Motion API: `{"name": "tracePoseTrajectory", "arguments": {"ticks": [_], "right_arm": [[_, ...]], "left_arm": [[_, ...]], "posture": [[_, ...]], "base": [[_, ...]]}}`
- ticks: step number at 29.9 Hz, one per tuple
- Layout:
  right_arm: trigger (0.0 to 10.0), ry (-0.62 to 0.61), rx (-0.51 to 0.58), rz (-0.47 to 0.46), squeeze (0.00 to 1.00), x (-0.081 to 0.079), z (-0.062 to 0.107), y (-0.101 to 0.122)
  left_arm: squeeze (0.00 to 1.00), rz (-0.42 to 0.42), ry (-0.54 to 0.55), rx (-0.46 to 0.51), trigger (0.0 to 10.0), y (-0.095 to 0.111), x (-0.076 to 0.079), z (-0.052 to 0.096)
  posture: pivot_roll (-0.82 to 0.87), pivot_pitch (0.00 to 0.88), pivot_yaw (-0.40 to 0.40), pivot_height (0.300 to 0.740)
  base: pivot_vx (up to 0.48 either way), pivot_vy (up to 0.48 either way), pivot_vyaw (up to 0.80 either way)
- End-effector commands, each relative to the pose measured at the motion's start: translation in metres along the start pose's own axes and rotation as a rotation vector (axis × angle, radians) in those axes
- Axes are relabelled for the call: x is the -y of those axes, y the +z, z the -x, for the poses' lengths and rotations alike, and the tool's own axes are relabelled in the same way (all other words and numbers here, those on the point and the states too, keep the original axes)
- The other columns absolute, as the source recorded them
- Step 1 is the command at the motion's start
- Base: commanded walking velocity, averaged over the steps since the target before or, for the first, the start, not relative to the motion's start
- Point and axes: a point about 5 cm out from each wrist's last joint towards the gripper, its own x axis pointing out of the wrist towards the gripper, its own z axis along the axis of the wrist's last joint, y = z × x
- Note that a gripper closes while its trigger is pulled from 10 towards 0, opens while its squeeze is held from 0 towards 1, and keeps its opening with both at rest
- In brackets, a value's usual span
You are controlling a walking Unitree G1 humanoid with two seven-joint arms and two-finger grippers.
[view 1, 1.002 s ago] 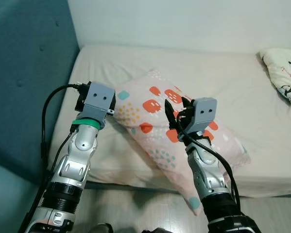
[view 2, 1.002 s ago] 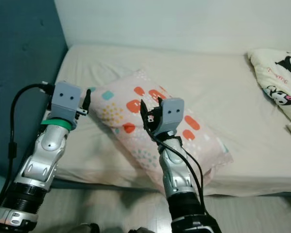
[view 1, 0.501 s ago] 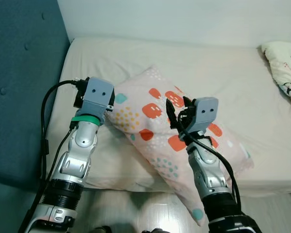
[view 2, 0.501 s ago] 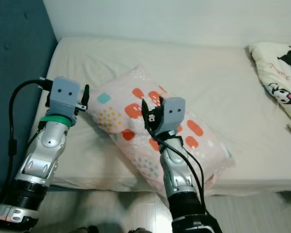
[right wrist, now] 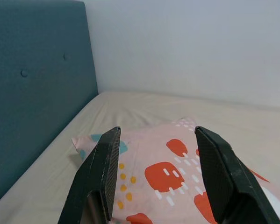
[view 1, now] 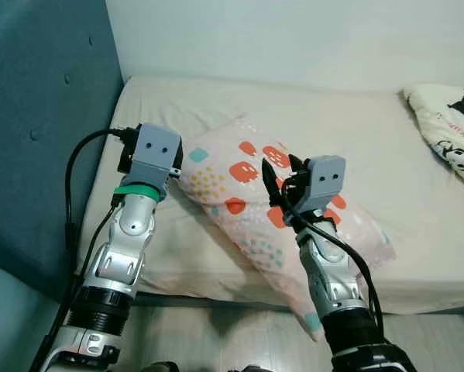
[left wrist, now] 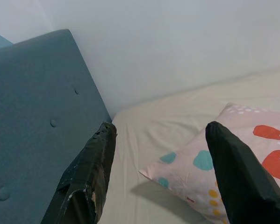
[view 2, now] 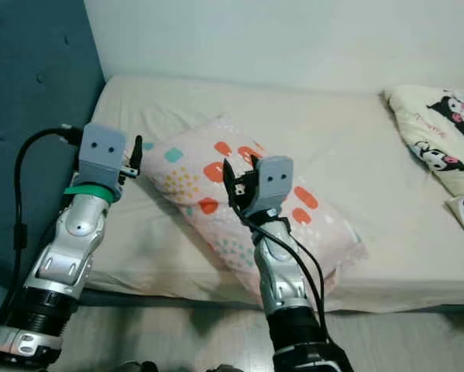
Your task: Clean up the room
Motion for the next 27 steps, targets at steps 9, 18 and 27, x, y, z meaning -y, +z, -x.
{"name": "tracePoseTrajectory", "arguments": {"ticks": [9, 18, 27], "right_arm": [[10.0, -0.005, -0.004, -0.013, 0.0, -0.0002, 0.003, -0.0029], [10.0, 0.011, 0.019, -0.007, 0.0, -0.0017, 0.0027, 0.0006], [10.0, 0.014, -0.043, 0.113, 0.0, -0.0015, 0.0022, -0.0089]], "left_arm": [[0.0, -0.01, -0.008, -0.018, 10.0, -0.0058, 0.0017, 0.002], [0.0, 0.03, -0.016, -0.047, 10.0, -0.0114, 0.001, 0.0046], [0.0, 0.026, 0.007, -0.029, 10.0, -0.0091, -0.0012, 0.0026]], "posture": [[-0.04, 0.058, 0.018, 0.73], [-0.03, 0.053, 0.012, 0.73], [-0.03, 0.048, 0.01, 0.739]], "base": [[0.0, 0.0, 0.0], [0.0, 0.0, 0.0], [0.118, 0.0, 0.0]]}}
